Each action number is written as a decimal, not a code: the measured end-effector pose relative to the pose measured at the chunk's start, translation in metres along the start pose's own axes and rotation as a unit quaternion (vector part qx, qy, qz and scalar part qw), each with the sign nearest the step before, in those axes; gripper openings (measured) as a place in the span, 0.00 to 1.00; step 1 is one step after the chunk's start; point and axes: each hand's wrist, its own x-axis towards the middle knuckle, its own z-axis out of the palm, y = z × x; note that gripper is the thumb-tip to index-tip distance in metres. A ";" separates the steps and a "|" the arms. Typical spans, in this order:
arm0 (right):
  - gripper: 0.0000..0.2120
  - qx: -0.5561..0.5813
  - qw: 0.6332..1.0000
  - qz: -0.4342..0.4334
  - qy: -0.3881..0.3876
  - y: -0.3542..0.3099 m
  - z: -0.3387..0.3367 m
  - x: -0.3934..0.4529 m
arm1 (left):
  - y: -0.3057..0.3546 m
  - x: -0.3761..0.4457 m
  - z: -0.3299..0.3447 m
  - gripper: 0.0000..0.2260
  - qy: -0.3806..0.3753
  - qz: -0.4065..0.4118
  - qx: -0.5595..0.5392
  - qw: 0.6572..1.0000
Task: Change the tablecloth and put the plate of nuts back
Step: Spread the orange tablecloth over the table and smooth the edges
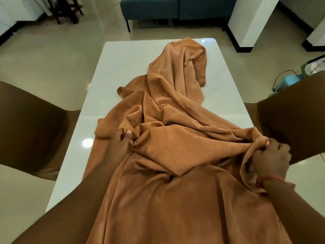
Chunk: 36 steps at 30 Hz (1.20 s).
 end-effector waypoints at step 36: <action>0.30 -0.188 0.896 -0.256 -0.312 0.028 -0.005 -0.392 | -0.293 -0.335 -0.175 0.29 -0.093 -0.063 0.371 0.922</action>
